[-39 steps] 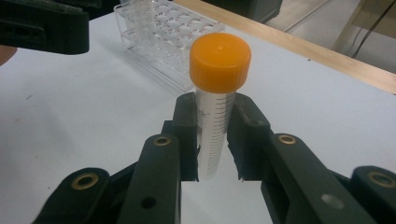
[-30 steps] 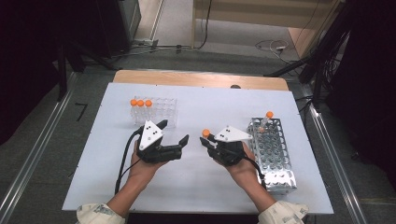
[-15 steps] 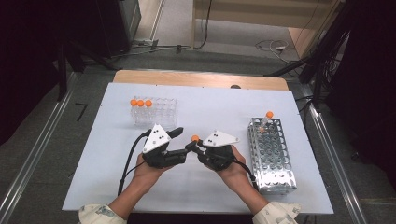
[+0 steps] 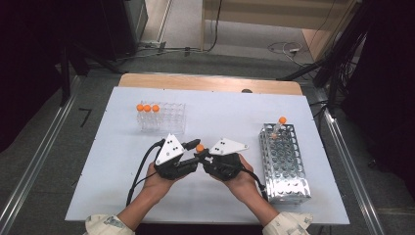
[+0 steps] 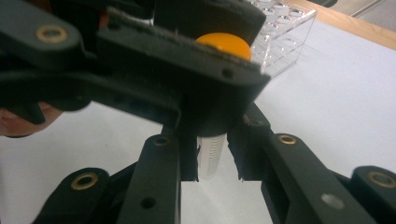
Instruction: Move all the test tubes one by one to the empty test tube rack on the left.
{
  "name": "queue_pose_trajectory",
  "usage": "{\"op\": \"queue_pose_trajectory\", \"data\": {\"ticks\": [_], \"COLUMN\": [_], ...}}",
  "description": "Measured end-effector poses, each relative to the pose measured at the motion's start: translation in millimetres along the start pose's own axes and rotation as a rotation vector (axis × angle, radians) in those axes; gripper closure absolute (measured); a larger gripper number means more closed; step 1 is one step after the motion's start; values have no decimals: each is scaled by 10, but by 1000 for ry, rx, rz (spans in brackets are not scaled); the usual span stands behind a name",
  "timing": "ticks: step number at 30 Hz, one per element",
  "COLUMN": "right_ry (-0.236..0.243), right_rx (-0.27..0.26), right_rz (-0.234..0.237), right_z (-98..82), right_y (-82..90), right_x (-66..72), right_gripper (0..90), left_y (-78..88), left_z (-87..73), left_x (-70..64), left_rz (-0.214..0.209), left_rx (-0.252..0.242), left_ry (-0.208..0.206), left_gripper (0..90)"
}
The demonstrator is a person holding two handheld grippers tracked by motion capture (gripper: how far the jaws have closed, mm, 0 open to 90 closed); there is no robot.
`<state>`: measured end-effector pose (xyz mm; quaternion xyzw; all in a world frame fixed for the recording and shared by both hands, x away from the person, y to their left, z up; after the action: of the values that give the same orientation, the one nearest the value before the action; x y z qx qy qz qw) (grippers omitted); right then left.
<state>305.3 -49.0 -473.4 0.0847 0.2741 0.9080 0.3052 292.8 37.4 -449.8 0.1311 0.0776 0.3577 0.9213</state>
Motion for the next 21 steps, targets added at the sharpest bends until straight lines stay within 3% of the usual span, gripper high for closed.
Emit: {"op": "queue_pose_trajectory", "data": {"ticks": [6, 11, 17, 21], "right_ry": [-4, -8, -32, -58], "right_rx": [1, -2, -19, -24], "right_rz": [6, 3, 17, -15], "right_z": [-1, 2, 40, 69], "right_y": [1, 9, 72, 171], "right_x": [3, 3, -27, -123], "right_gripper": [715, 697, 404, 258], "left_y": [4, 6, 27, 46], "left_z": [1, 10, 29, 38], "left_x": [9, 15, 54, 99], "left_rz": [6, 8, 13, 25], "left_rx": [-7, -14, -22, -27], "left_ry": [0, 2, 13, 22], "left_gripper": [678, 694, 698, 699]}}
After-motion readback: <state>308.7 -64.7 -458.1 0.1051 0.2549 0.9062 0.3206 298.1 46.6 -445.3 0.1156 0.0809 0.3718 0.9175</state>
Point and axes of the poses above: each handheld gripper's, and its own axes: y roughly backward along the jaws, z roughly out of its top, x roughly to its left, the point moved 7 cm from there along -y, roughly forward along the jaws, and after that the axes turned 2 degrees about -z, right-handed, at the moved point
